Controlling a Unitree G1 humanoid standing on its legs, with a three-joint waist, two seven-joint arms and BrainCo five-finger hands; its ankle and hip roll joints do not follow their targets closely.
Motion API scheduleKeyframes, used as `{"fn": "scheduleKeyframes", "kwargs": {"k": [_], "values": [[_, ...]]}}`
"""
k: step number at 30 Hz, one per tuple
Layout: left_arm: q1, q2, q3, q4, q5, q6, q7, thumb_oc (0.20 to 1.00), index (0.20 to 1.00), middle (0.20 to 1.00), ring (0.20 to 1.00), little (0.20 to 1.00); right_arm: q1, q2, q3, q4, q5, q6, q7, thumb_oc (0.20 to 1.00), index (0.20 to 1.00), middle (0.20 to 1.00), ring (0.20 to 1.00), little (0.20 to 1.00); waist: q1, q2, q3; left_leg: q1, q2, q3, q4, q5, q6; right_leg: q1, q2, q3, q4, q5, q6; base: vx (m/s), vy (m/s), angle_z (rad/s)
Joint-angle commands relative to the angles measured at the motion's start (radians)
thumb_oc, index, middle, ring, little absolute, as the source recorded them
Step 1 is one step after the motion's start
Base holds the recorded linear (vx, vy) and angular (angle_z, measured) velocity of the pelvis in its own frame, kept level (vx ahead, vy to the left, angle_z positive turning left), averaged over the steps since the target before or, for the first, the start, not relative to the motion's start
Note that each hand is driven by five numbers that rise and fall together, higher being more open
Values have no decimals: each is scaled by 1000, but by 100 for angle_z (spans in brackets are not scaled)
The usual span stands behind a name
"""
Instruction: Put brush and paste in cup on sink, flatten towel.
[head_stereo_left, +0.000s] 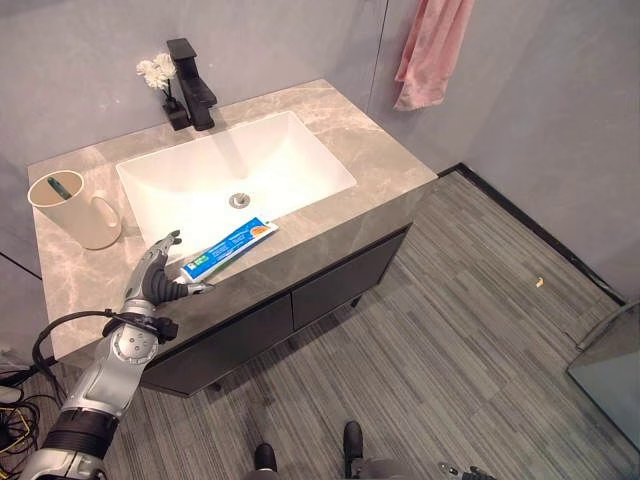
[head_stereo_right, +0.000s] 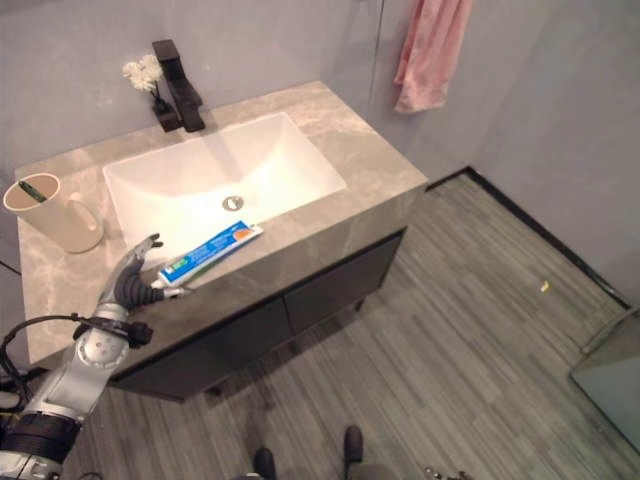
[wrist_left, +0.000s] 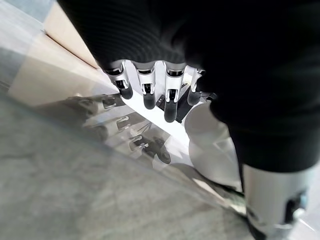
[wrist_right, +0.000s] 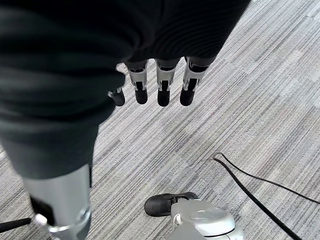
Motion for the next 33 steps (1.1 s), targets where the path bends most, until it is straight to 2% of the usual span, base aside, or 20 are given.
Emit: {"fn": "scheduleKeyframes", "kwargs": {"k": [1, 5, 15, 28, 29, 30, 31, 33], "values": [[-94, 13, 13, 32, -64, -20, -9, 1000, 1000, 1000, 1000, 1000, -27, 11, 47, 17, -20, 2, 4, 1000, 1000, 1000, 1000, 1000, -26, -27, 17, 23, 31, -69, 10, -120, -30, 43, -122, -79, 9, -88, 144, 0, 0, 0], [-100, 11, 8, 16, -120, -33, -41, 1000, 1000, 1000, 1000, 1000, -29, 5, 48, 16, -24, 4, 8, 1000, 1000, 1000, 1000, 1000, -27, -28, 17, 20, 31, -71, 10, -118, -28, 40, -122, -81, 9, -87, 144, 0, 0, 0], [-132, 11, 3, 7, -152, -38, -46, 1000, 1000, 1000, 1000, 1000, -32, 6, 60, 17, -30, 3, 15, 1000, 1000, 1000, 1000, 1000, -23, -36, 17, 17, 34, -72, 10, -119, -29, 38, -121, -85, 9, -88, 143, 0, 0, 0], [-171, 63, -32, 62, -7, 11, -27, 1000, 1000, 1000, 1000, 1000, -34, 1, 67, 7, -33, 2, 10, 1000, 1000, 1000, 1000, 1000, -27, -37, 24, 19, 34, -72, 10, -121, -31, 37, -120, -86, 9, -88, 145, 0, 0, 0], [-175, 69, -34, 63, 3, 14, -26, 520, 520, 520, 520, 520, -34, 0, 66, 5, -33, 2, 9, 1000, 1000, 1000, 1000, 1000, -27, -37, 25, 18, 33, -72, 10, -121, -31, 36, -119, -86, 9, -88, 145, 0, 0, 0], [-179, 77, -38, 66, 16, 17, -30, 269, 269, 269, 269, 269, -34, -1, 66, 2, -33, 2, 9, 1000, 1000, 1000, 1000, 1000, -28, -36, 27, 17, 33, -71, 10, -120, -30, 35, -119, -86, 9, -88, 146, 0, 0, 0], [-182, 81, -42, 67, 24, 19, -31, 200, 200, 200, 200, 200, -35, -2, 67, 2, -33, 1, 9, 1000, 1000, 1000, 1000, 1000, -28, -36, 27, 16, 33, -72, 10, -120, -30, 34, -120, -86, 9, -88, 146, 0, 0, 0], [-194, 103, -66, 73, 61, 26, -47, 200, 200, 200, 200, 200, -37, -7, 68, -1, -34, 1, 10, 1000, 1000, 1000, 1000, 1000, -30, -34, 30, 11, 33, -72, 10, -120, -30, 29, -120, -85, 9, -87, 146, 0, 0, 0]]}}
